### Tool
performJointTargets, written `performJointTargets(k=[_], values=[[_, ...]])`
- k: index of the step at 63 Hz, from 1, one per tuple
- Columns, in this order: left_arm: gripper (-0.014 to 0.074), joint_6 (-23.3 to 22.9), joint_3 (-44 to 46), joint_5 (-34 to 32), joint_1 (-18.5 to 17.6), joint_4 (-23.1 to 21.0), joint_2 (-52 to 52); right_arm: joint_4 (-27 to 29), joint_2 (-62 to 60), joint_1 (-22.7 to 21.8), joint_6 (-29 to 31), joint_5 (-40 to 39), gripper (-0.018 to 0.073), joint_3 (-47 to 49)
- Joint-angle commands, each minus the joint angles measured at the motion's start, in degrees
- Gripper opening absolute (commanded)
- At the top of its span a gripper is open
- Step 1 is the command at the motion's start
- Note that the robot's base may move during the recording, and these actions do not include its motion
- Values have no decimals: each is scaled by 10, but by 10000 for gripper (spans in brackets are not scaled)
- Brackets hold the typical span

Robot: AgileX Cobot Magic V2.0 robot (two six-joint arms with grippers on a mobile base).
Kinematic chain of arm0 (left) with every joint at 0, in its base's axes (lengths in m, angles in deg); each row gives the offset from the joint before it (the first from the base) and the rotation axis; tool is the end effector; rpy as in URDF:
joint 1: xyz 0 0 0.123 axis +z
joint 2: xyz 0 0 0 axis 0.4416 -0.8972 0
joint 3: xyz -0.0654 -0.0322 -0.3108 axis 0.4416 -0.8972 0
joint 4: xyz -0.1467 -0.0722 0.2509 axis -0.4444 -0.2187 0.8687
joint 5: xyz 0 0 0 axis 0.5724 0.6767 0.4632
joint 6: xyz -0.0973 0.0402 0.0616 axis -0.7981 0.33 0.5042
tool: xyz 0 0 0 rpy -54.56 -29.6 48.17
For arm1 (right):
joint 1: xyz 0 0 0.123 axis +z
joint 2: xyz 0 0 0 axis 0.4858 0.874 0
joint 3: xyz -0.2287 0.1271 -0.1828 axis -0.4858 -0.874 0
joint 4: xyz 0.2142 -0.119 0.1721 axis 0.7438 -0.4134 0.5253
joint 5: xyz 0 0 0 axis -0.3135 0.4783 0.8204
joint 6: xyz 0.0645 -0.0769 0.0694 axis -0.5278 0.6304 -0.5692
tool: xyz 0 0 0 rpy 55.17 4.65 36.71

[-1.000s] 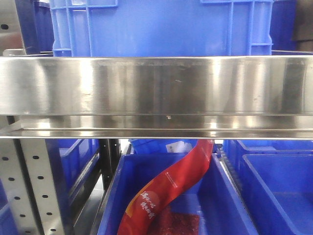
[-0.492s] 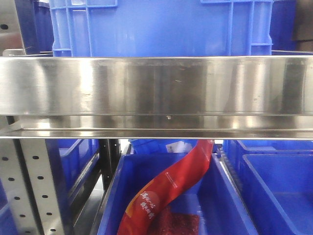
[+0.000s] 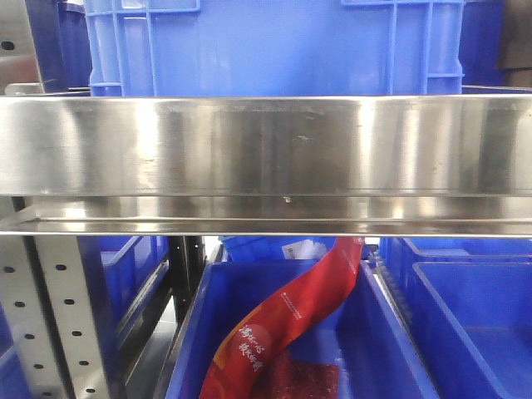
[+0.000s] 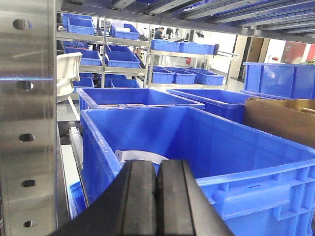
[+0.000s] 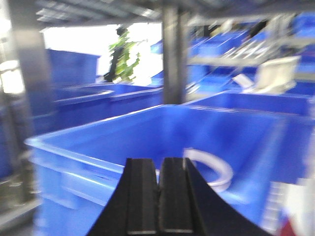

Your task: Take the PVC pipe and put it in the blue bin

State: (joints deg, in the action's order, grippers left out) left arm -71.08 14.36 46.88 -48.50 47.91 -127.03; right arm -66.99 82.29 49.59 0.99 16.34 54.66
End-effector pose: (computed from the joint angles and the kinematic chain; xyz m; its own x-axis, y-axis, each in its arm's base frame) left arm 0.1952 -0.0825 0.4315 0.0349 -0.1055 -0.9938 0.4011 0.9123 -0.0828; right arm 0.1895 0.0705 0.4082 0.0605 0.1115 -0.9919 -0.3537 0.9316 0.0831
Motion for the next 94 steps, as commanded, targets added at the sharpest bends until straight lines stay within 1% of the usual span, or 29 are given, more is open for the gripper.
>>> performJointTargets(k=[1, 7, 17, 26, 30, 40, 44, 46, 51, 94], values=[[-111, 0, -1, -10, -4, 1, 2, -17, -51, -44, 4, -21, -167, -55], [-111, 0, -1, -10, -4, 1, 2, -17, -110, -105, 4, -20, -167, -128], [-111, 0, -1, -10, -4, 1, 2, -17, -197, -185, 4, -20, -167, -224], [-111, 0, -1, -10, -4, 1, 2, -14, -275, -229, 4, -20, -167, -295], [-111, 0, -1, -10, -4, 1, 2, -14, -308, -234, 4, -20, -167, -321], [-111, 0, -1, -10, -4, 1, 2, -14, -393, -234, 4, 10, -167, -395], [-111, 0, -1, -10, -4, 1, 2, -14, -404, -234, 4, 10, -167, -395], [-111, 0, -1, -10, -4, 1, 2, -14, -404, -234, 4, 35, -167, -395], [-111, 0, -1, -10, -4, 1, 2, -14, -404, -234, 4, 43, -167, -395], [-111, 0, -1, -14, -4, 1, 2, -14, -404, -234, 4, 35, -167, -395]])
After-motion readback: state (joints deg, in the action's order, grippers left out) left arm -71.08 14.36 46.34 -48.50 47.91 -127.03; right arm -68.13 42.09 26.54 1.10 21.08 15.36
